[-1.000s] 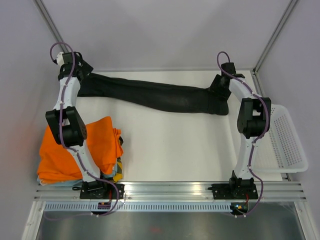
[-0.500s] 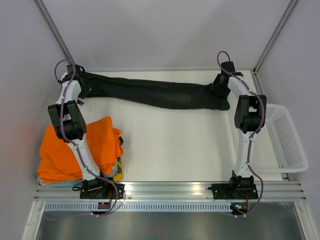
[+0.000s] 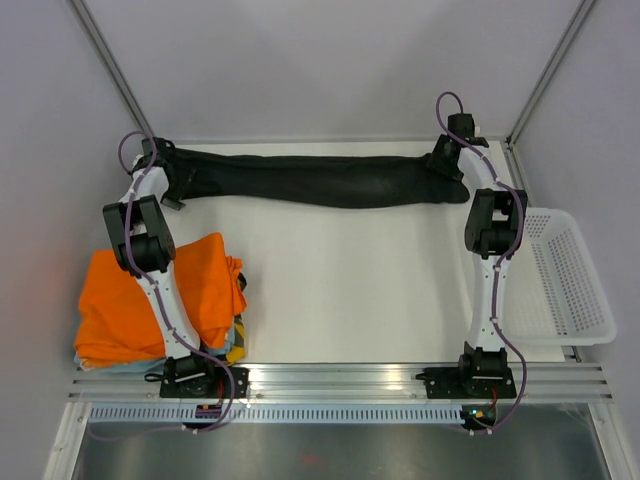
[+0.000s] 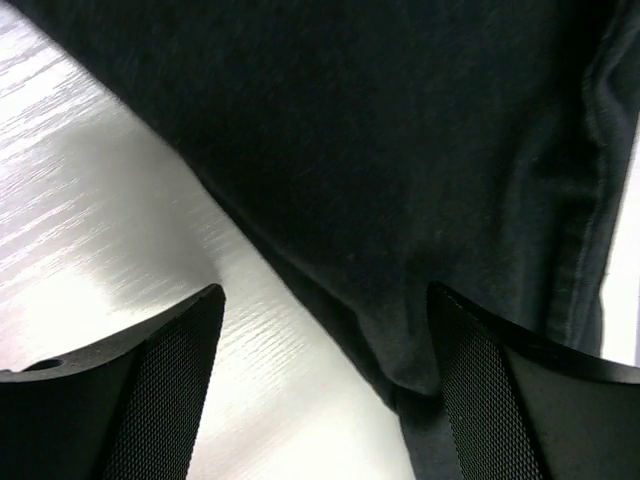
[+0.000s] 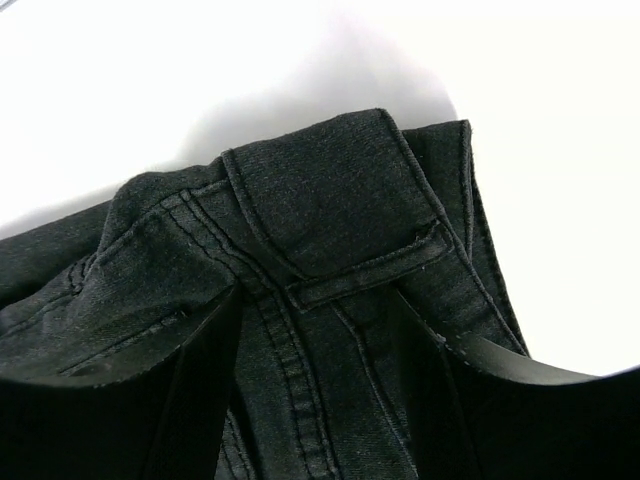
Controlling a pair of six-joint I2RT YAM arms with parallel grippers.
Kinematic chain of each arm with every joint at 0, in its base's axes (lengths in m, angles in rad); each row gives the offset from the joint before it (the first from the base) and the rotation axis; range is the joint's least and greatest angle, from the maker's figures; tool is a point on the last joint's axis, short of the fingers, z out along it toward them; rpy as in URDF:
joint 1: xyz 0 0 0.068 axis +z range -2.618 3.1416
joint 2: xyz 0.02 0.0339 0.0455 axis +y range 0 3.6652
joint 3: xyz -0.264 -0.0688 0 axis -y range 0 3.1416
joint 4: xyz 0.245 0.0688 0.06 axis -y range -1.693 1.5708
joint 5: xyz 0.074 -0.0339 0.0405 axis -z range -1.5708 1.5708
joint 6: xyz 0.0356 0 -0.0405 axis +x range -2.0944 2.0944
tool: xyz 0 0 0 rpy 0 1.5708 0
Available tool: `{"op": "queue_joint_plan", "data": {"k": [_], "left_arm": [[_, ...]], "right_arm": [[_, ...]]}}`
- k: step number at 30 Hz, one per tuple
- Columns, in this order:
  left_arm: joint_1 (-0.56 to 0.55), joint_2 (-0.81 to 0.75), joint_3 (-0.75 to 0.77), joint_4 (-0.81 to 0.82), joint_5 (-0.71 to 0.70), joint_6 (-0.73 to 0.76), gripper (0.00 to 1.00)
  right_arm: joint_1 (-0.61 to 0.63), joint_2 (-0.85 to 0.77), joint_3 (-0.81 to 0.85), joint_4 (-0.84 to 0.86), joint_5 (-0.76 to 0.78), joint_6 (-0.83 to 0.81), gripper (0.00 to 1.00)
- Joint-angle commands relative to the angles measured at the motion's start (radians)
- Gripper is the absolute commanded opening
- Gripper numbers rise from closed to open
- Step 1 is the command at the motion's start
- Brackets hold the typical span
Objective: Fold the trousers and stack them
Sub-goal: Fold the trousers
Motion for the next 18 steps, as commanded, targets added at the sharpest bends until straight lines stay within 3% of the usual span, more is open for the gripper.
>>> {"op": "queue_joint_plan", "data": {"k": [1, 8, 14, 18], "left_arm": [[0.0, -0.031, -0.003, 0.059, 0.049, -0.02, 0.86], [0.005, -0.067, -0.028, 0.052, 0.016, 0.04, 0.78], [0.013, -0.067, -0.025, 0.058, 0.031, 0.043, 0.69], [0.014, -0.08, -0.025, 0.053, 0.031, 0.057, 0.68]], "right_arm": [[-0.028, 0.09, 0.035, -0.007, 0.115, -0.091, 0.67], [-0.034, 0.117, 0.104, -0.028, 0.135, -0.096, 0.66], [-0.133, 0.125, 0.095, -0.005, 0.011, -0.022, 0.61], [-0.143, 0.12, 0.098, 0.002, 0.021, -0.074, 0.61]]}}
